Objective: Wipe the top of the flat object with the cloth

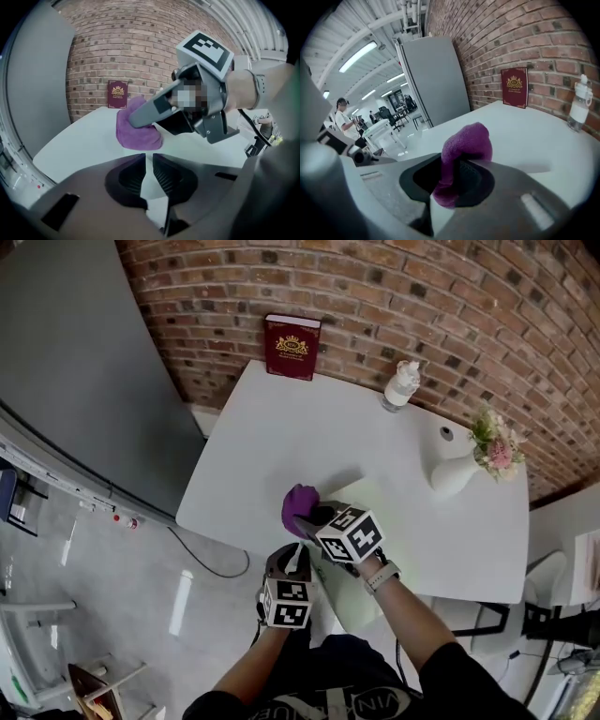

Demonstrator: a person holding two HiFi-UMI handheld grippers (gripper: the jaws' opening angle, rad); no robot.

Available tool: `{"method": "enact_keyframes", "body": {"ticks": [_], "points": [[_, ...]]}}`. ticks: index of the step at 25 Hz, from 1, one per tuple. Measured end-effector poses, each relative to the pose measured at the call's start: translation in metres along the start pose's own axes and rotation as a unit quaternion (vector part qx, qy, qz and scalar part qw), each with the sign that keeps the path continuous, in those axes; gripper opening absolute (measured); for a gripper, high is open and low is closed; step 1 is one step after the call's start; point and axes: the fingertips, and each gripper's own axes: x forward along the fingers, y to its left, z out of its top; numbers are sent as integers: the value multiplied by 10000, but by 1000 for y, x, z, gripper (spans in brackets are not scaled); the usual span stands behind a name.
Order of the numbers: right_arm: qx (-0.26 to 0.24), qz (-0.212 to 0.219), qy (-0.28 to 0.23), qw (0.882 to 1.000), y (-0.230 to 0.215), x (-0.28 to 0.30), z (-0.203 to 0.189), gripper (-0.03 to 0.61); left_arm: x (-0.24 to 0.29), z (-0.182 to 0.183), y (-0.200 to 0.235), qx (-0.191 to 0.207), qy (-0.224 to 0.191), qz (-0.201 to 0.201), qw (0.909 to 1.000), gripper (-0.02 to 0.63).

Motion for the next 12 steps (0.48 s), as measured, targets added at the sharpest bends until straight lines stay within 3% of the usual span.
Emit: {"method": "enact_keyframes", "body": {"ticks": [1, 2, 3, 5, 8, 12], "points": [[-166, -111, 127, 9997, -2, 4, -3, 60, 0, 2, 0, -1, -10, -42, 10000, 26], [-346, -239, 190, 9989, -5, 4, -4, 60, -1, 5, -1, 1, -9, -95, 10000, 70], [-461, -364, 180, 9981, -9, 1, -2, 60, -1, 7, -2, 5, 17, -145, 9999, 172], [-288, -458, 2, 9985, -18, -6, 3, 60, 1, 7, -5, 2, 125, -175, 9998, 178], [204, 4, -95, 9997, -13, -4, 0, 60, 5, 4, -6, -146, 251, -56, 9996, 173], [-695, 76, 311, 9971, -2, 6, -11, 60, 7, 2, -11, -319, 340, 56, 9989, 116]]}}
